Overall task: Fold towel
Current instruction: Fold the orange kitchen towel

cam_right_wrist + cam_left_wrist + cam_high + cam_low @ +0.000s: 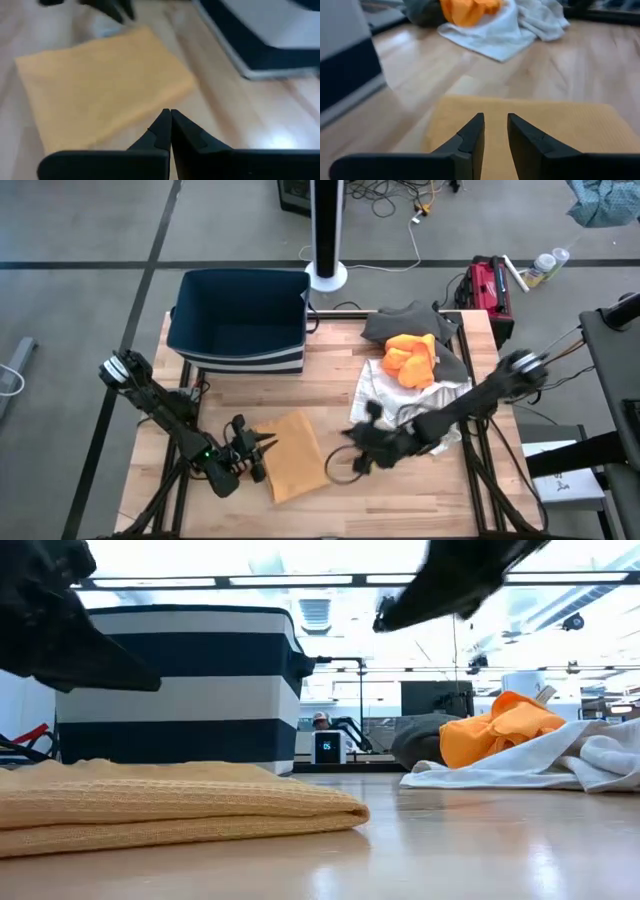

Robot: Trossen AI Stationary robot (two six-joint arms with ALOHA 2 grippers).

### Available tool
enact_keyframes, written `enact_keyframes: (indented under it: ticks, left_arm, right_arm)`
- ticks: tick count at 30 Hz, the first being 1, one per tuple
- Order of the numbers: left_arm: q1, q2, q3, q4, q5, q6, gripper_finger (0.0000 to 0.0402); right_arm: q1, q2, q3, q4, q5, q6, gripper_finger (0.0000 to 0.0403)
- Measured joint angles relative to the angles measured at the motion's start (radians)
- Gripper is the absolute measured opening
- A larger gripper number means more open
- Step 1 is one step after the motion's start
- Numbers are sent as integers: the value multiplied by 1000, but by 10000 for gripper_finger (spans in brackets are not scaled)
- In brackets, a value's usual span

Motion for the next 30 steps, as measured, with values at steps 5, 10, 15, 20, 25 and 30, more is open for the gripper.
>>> enact_keyframes:
  ticks: [5,10,15,20,25,30]
  left_arm:
    - [9,2,0,-2,-19,10,76]
    - [9,2,0,-3,-19,10,76]
    - [9,2,0,-2,-14,5,76]
    - [10,3,0,-1,-15,4,76]
    - [10,3,0,0,-18,4,76]
    - [10,3,0,3,-20,4,76]
  right_arm:
    - [-27,-205,-1,-427,15,155,5]
    - [-97,-355,-2,-790,49,383,24]
    - [-206,-444,-2,-981,49,564,84]
    - [-380,-497,-2,-1132,47,758,154]
    - [-568,-505,-2,-1119,15,722,202]
    - [-754,-457,-2,-1061,-55,581,221]
